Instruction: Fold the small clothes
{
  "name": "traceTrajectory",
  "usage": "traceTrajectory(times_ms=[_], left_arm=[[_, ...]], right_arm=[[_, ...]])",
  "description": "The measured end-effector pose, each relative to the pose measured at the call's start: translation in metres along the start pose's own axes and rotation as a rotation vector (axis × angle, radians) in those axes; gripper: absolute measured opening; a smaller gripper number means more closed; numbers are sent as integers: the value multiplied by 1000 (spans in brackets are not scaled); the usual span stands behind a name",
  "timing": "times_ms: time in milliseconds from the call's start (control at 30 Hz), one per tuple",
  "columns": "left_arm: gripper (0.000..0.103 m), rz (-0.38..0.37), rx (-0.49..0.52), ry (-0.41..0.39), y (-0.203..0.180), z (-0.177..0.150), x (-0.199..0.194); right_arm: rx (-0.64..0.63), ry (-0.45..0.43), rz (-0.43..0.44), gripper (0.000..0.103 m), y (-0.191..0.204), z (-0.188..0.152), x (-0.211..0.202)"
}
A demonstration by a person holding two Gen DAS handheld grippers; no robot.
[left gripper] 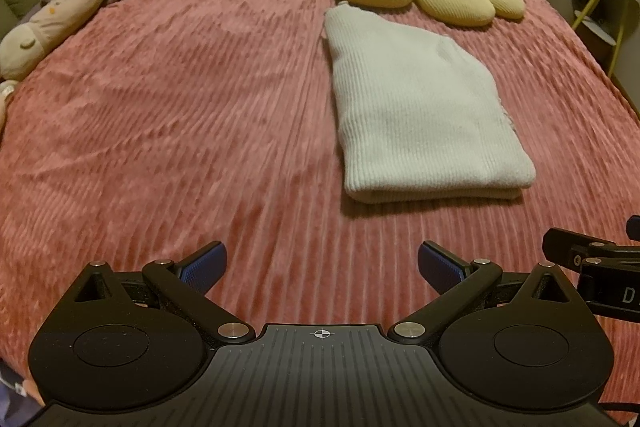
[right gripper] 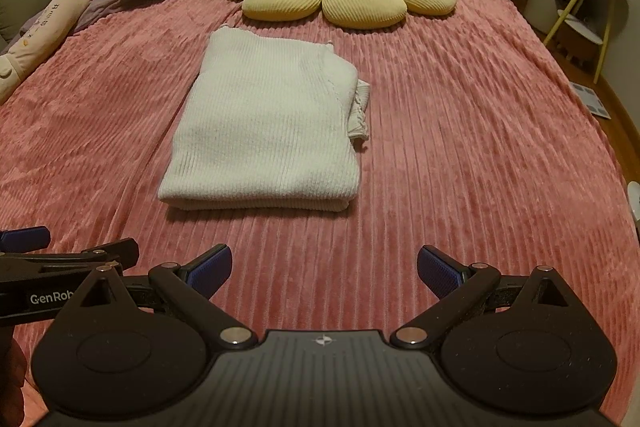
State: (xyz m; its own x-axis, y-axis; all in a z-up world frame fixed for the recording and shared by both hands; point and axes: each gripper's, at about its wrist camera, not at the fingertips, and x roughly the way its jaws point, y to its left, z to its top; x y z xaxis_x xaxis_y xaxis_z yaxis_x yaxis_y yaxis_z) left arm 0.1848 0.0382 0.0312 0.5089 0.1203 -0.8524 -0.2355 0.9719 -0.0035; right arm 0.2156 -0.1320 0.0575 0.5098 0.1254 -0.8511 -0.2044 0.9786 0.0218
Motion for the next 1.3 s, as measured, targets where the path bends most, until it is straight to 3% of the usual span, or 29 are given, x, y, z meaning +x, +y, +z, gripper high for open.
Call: traceTrajectory(times_ms=[1300], left_arm=[[103, -3, 1, 19, 2, -2, 5]], right_arm=[[2, -6, 4, 99, -2, 1, -3]])
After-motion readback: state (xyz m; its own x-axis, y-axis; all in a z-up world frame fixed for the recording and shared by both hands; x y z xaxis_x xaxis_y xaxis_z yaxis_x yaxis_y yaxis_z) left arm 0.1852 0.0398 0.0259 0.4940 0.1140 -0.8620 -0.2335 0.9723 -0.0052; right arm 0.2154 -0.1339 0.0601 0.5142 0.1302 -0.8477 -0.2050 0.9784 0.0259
